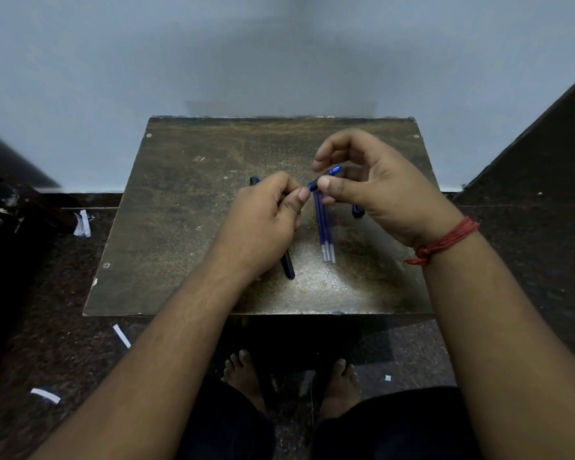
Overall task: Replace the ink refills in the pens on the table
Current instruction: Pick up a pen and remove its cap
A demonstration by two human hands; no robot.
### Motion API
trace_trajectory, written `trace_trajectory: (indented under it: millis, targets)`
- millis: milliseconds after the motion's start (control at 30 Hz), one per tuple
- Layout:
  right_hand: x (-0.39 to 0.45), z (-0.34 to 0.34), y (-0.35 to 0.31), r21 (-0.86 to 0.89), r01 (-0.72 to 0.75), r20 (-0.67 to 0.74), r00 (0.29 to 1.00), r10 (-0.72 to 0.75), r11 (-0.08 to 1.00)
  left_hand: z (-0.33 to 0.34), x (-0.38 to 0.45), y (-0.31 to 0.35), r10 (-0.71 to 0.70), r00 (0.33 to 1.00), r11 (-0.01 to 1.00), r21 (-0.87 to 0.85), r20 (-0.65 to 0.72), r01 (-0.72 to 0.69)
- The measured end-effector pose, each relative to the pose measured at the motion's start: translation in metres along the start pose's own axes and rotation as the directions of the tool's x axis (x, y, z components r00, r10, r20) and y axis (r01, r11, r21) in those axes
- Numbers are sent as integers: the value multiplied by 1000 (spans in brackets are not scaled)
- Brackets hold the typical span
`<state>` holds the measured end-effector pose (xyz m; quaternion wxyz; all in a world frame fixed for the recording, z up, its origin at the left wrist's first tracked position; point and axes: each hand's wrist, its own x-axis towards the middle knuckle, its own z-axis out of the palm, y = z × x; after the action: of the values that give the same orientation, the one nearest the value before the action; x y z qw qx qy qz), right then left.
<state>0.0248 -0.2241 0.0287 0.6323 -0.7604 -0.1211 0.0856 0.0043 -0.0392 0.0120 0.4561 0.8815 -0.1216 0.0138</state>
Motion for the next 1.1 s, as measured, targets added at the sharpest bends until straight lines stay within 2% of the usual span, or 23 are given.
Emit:
trace_trajectory:
  millis: [133, 233, 333, 467, 533, 667, 767, 800, 867, 933, 967, 1100]
  targets:
    - [2, 4, 2, -96, -73, -52, 996, 69, 993, 2, 0, 0, -4, 1000, 1000, 9, 0, 4]
    - [3, -3, 2, -17, -7, -95, 996, 6, 1000, 1, 1, -3, -12, 1000, 1000, 15, -16, 12]
    - [1, -14, 1, 70, 23, -226, 974, -7, 997, -2, 2, -6, -33, 999, 999, 8, -41, 34]
    - [0, -31, 3, 34, -52, -388, 920, 61, 998, -1, 2, -5, -37, 999, 999, 14, -30, 38]
    - [-1, -37, 4, 58, -119, -403, 905, 133, 991, 1, 1, -4, -47, 999, 999, -10, -28, 46]
    - [-4, -38, 5, 253, -171, -353, 900, 256, 952, 1, 1, -4, -41, 999, 999, -15, -34, 40]
    - [-2, -37, 5, 267, -200, -355, 889, 289, 943, 1, 1, -5, -36, 999, 999, -21, -28, 36]
    - [-2, -38, 6, 214, -219, -383, 878, 288, 952, 1, 1, -5, -34, 999, 999, -33, -34, 33]
    - [-2, -42, 11, -47, -294, -449, 860, 243, 955, 2, 1, -5, -30, 998, 998, -56, -53, 27]
    - [-1, -44, 16, -321, -395, -476, 853, 214, 861, 2, 1, -5, -32, 998, 998, -61, -59, 29]
    - [-1, -43, 18, -404, -436, -471, 853, 226, 804, 2, 1, -5, -35, 998, 998, -61, -58, 31]
    - [2, -33, 22, -621, -496, -414, 865, 283, 607, 1, 1, -6, -37, 995, 997, -67, -88, 32]
